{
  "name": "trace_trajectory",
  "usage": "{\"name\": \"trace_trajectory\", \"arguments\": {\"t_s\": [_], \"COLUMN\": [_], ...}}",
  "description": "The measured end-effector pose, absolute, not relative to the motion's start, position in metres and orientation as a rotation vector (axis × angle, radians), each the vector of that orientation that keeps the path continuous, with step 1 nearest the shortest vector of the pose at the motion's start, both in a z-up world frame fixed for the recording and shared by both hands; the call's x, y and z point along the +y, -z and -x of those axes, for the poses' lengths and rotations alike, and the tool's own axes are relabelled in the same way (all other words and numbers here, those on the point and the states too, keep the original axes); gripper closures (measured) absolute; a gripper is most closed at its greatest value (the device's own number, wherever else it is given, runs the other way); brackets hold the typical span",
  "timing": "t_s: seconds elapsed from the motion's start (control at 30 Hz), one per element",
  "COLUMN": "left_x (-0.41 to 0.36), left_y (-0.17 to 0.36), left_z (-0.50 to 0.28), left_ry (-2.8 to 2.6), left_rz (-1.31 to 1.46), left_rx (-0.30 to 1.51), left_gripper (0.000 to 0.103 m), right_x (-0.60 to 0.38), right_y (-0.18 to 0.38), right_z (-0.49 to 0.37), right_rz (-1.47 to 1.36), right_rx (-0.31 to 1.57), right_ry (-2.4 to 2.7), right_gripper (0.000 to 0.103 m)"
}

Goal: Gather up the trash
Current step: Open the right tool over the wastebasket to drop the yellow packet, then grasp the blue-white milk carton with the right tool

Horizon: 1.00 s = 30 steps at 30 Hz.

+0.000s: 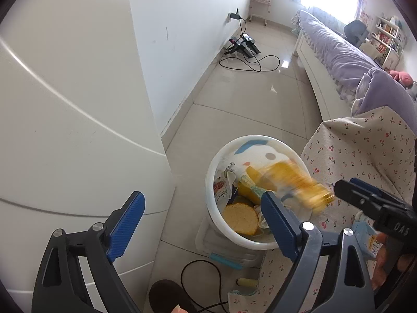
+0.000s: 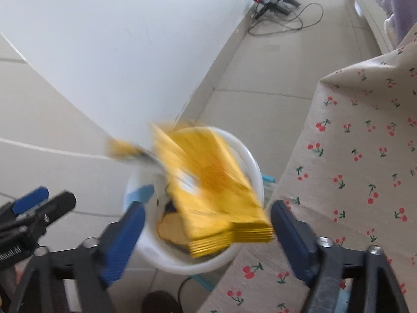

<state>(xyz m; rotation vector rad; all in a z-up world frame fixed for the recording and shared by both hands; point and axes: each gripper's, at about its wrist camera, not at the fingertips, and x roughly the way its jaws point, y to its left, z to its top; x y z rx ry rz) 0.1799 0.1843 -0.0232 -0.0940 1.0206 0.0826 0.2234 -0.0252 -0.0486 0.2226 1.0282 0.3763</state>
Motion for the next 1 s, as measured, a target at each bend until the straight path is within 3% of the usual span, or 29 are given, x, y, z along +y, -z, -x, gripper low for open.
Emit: {"name": "trace_trajectory", "arguments": {"t_s": [0.6,1.0], "left_x": [0.152,0.121], "left_y": [0.029,0.036], "left_z": [-0.165,-0.158], "left_ry": [0.044,0.116], "left_rz": [0.099,0.062], "left_rx": [1.05,1.092], "left_gripper": [0.008,0.007], "right_x": [-0.09,-0.128], "right_y": [0.022,0.051], "right_z": [-0.173,-0.122], "right_rz": [0.008,0.187], "right_rx": [1.013,1.113], "right_ry": [-0.303,-0.31], "right_gripper": [0.017,0.017]}}
